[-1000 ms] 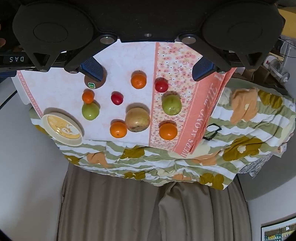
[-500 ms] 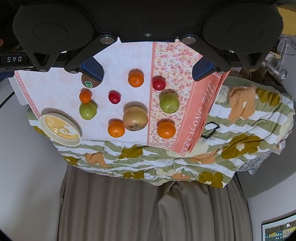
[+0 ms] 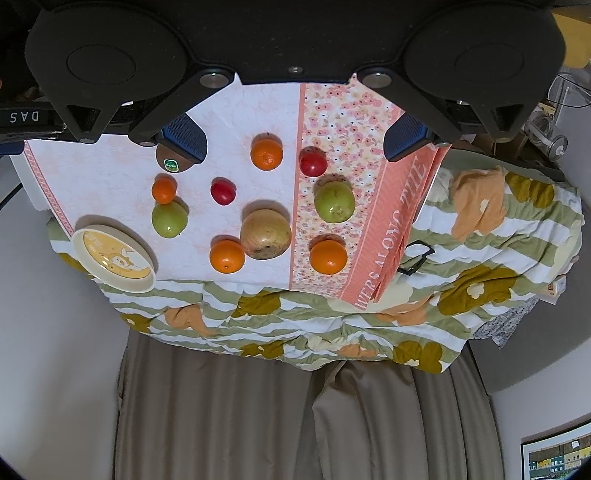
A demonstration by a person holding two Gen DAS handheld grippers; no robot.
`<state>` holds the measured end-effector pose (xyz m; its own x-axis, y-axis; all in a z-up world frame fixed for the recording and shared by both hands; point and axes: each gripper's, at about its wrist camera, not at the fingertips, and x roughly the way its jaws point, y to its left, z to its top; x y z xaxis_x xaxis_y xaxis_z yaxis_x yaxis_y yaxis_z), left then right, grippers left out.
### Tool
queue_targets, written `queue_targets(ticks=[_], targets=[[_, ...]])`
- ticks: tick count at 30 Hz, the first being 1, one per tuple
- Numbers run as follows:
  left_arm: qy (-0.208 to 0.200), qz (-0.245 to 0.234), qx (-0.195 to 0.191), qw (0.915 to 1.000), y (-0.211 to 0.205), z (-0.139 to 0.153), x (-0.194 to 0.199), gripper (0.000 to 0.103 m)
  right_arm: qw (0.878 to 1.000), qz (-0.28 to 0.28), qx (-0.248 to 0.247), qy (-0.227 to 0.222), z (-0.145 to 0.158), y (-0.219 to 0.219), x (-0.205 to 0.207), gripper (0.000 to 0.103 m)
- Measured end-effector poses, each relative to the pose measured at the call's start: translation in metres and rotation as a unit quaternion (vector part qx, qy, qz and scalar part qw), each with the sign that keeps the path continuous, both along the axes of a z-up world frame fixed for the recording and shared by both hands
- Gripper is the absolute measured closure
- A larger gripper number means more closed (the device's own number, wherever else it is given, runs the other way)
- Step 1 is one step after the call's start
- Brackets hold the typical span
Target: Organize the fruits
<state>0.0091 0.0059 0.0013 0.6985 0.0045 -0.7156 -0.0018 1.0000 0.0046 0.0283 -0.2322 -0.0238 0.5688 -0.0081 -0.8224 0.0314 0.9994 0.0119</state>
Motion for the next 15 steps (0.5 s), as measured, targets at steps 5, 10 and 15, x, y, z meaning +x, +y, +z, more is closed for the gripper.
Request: queue_targets(ticks=[5,10,15], targets=[[0.000,0.002,0.003,1.0000,-0.0001,0.0000,0.0010,0.000,1.000,0.000,0.000,0.001,-0.0005,0.0002,0.0009,0.000],[0.000,0.001,0.002,1.0000,0.0006,0.0002,0.0008,0.000,1.000,-0.001,0.000,0.001,-0.0007,0.0007,0.0012,0.000],[0.000,0.001,0.002,1.0000,0.0004,0.0003,0.0005,0.000,1.000,0.000,0.000,0.002,-0.0004,0.0009,0.0019,0.000]])
